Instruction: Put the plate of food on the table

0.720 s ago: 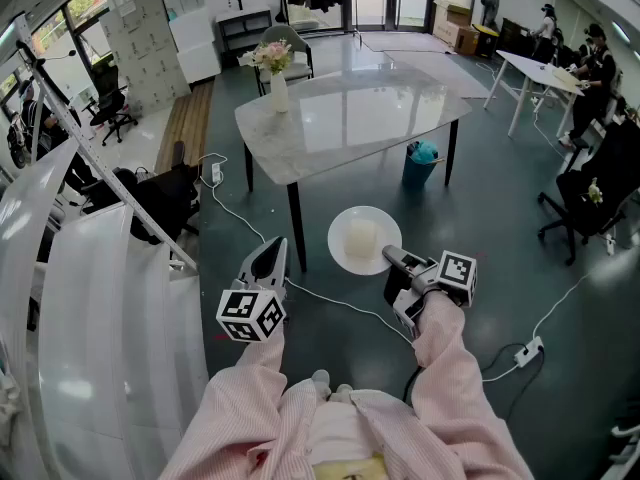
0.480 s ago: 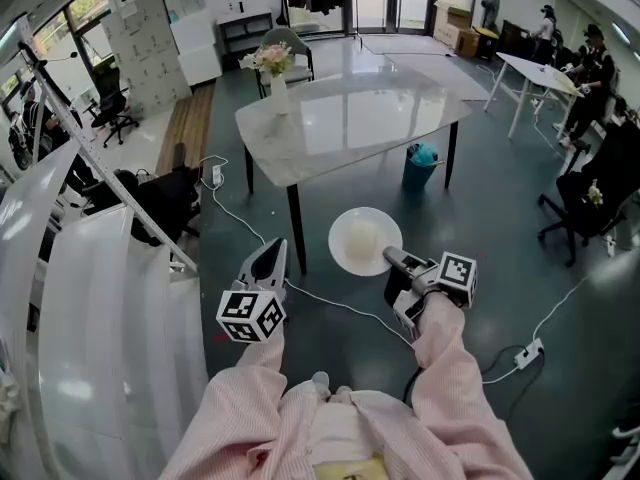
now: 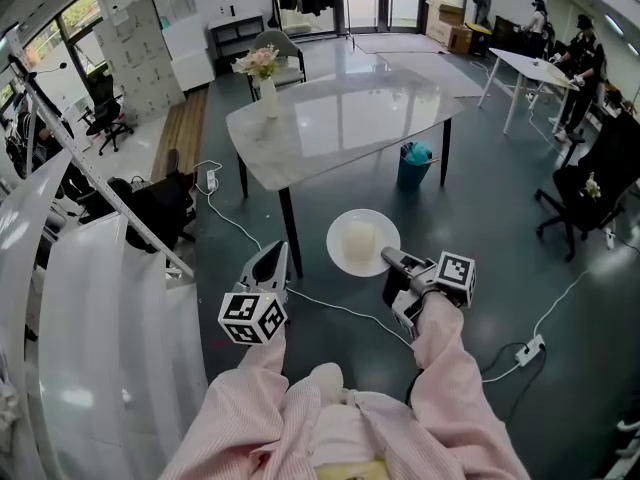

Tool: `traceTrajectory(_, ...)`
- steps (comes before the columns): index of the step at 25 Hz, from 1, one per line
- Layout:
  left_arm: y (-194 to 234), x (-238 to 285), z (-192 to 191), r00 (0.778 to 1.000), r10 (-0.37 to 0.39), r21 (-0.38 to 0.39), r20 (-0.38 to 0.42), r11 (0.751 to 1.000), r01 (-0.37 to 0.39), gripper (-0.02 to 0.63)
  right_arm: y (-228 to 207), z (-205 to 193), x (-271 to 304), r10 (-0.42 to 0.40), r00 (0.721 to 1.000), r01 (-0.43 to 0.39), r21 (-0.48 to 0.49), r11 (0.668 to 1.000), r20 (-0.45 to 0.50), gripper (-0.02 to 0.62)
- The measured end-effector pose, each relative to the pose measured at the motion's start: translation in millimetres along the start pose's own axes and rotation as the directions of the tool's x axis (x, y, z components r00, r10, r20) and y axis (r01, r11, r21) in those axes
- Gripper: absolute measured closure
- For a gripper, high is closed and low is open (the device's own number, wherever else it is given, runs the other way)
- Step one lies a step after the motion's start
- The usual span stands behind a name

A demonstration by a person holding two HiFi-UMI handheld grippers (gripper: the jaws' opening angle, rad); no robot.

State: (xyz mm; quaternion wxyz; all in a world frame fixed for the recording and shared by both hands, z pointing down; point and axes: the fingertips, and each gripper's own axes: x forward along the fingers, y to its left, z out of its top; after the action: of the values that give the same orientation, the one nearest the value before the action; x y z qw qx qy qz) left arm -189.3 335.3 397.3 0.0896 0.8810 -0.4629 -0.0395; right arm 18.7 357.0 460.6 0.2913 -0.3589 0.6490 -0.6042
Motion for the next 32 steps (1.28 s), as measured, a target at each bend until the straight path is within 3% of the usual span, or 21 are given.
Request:
traceTrajectory(8,16.7,44.2,-2.9,1.0,0.003,-0.003,-0.008,1.0,-0.003,0.611,-9.9,32.9,24.3,0.001,1.0,-0.001,0.011,1.0,0.004,0.569)
traceTrajectory(22,94.1,185.6,13.6,0.999,-0.029,-0.022,-0.029,0.999,0.029,0.611,-10.4,125.6,142.9,0.016,1.0,-0.017,0.023,1.0,0.027,0.569)
traceTrajectory(32,144.3,255.0,16.5,0.999,-0.03,-0.028,-0.04,0.999,0.029,0.611,-18.9,172.1,215.5,0.02,0.999,-0.021,0.036,0.999,0.028,0.569)
